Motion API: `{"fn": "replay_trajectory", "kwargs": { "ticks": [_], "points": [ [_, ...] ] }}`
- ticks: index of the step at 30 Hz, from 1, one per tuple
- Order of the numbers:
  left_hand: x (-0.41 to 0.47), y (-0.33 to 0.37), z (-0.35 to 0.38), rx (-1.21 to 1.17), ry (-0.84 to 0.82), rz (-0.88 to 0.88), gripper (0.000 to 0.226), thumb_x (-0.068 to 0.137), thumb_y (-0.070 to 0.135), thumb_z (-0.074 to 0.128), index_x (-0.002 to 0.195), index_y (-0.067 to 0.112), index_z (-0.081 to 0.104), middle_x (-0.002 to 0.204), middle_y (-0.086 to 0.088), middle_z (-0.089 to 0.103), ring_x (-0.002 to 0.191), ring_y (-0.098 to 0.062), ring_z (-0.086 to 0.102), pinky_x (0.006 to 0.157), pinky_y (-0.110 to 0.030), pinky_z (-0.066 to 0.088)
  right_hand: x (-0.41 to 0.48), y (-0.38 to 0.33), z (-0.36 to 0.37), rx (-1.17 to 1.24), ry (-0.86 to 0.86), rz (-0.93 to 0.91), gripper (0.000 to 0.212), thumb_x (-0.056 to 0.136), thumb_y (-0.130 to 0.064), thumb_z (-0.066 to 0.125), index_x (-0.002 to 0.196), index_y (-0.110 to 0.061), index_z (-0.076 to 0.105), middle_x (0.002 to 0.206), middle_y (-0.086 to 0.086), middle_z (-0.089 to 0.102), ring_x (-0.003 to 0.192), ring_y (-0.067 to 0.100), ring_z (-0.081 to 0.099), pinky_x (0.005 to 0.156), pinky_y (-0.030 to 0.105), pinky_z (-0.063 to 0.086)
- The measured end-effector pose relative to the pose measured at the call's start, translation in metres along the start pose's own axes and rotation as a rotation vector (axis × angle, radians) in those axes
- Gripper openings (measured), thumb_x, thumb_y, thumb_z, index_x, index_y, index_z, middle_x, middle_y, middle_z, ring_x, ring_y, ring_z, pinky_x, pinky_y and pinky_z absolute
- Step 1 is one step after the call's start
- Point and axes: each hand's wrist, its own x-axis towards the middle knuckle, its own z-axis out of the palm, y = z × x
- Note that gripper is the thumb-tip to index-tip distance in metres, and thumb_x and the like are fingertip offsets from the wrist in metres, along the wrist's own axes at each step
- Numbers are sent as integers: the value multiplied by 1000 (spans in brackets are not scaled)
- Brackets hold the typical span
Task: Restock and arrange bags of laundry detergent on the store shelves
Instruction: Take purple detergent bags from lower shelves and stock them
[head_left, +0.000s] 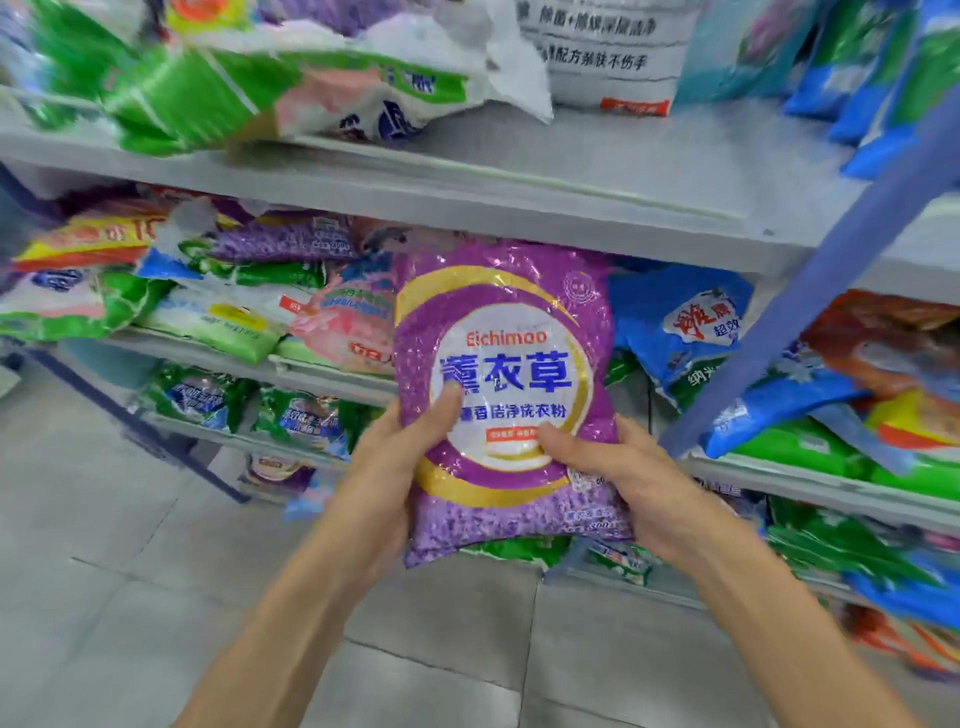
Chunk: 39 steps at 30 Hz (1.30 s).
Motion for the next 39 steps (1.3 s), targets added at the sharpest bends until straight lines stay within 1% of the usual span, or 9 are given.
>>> {"fn": "replay_trajectory", "kwargs": {
  "ticks": [6,10,14,17,23,25,28,32,39],
  "points": [
    [-58,14,41,442,-172,-80,59,56,3,88,112,9,71,103,-5,79,90,-15,76,72,-19,58,-80,-11,-5,111,157,-62,57,71,-17,86,124,-4,70,119,18,74,112,34,71,103,47,53],
    [-77,22,85,452,-253,-56,45,65,-7,82,106,8,74,99,-2,80,88,-13,77,73,-20,59,-138,-29,-14,88,296,-153,52,72,-23,87,120,-7,72,113,13,77,107,30,73,104,45,52],
    [-98,17,134,470,-393,-80,52,71,-10,79,119,8,72,114,-6,77,108,-19,73,96,-32,57,-196,-51,-37,-124,374,-237,58,52,-34,98,104,-18,77,104,1,80,98,18,76,95,37,55],
    [-110,13,172,510,-420,-73,46,70,-11,77,111,9,75,107,-5,79,103,-20,74,92,-33,56,-238,-66,-56,-231,354,-285,65,56,-13,98,115,-17,72,106,-1,79,101,16,75,81,23,58],
    [-128,-5,256,559,-503,-75,38,72,-1,82,107,13,78,104,-2,79,103,-20,74,100,-42,52,-296,-77,-110,-98,501,-371,60,53,-4,94,110,-10,76,108,9,78,106,26,74,100,44,53],
    [-135,-16,286,564,-550,-75,35,77,11,83,111,12,76,107,-3,79,103,-21,74,96,-38,54,-313,-76,-135,-40,573,-374,68,46,-9,96,111,-9,75,108,9,79,106,28,74,104,48,51],
    [-149,-36,332,539,-588,-68,33,81,25,81,110,10,76,106,-5,79,99,-21,76,88,-33,57,-341,-76,-175,75,661,-400,51,53,-4,93,101,-12,79,103,7,80,103,30,74,100,49,52],
    [-167,-66,390,485,-594,-41,22,85,19,78,105,11,76,101,-5,80,90,-18,77,73,-24,60,-378,-84,-225,63,707,-469,81,45,-45,98,115,-11,75,110,6,78,115,47,64,105,66,46],
    [-183,-120,463,458,-610,-55,20,85,19,78,104,13,77,103,-5,79,98,-24,76,98,-45,54,-421,-87,-305,27,724,-521,95,35,-71,92,114,-20,74,111,2,78,112,33,70,102,66,48]
  ]
}}
